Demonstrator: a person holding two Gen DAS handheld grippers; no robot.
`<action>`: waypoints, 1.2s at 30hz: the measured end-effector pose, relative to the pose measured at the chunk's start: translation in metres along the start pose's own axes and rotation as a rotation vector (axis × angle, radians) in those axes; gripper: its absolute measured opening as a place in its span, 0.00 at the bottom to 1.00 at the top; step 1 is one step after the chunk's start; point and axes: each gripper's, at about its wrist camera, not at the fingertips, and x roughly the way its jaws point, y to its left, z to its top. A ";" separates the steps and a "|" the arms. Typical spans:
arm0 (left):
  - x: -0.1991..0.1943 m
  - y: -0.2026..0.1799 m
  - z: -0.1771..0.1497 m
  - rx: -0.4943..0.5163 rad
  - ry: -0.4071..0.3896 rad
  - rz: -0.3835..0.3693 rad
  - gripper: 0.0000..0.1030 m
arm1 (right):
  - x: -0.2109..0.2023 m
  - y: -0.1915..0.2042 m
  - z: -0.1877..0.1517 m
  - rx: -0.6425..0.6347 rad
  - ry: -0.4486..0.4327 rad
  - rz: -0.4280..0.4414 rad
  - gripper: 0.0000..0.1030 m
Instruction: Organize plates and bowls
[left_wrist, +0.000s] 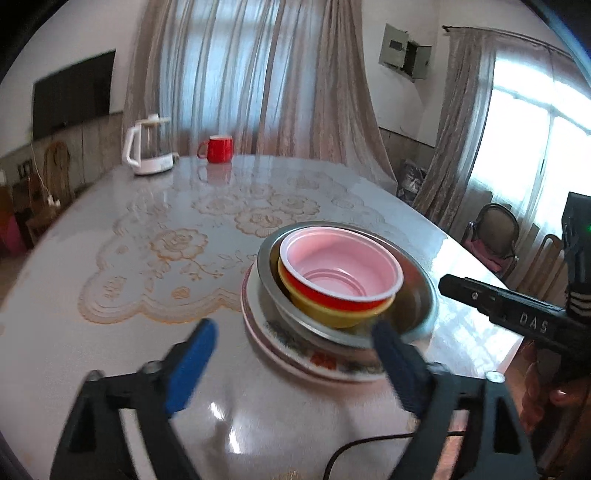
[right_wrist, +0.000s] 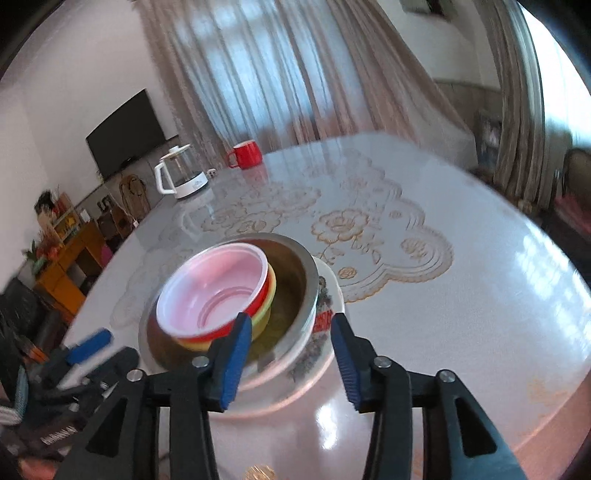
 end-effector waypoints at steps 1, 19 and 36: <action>-0.004 -0.001 -0.002 0.007 -0.007 0.014 1.00 | -0.004 0.002 -0.003 -0.018 -0.008 -0.008 0.49; -0.060 -0.009 -0.045 -0.059 -0.030 0.374 1.00 | -0.046 0.039 -0.074 -0.133 -0.074 -0.092 0.79; -0.046 -0.011 -0.055 -0.068 0.065 0.363 1.00 | -0.048 0.041 -0.090 -0.121 -0.046 -0.074 0.79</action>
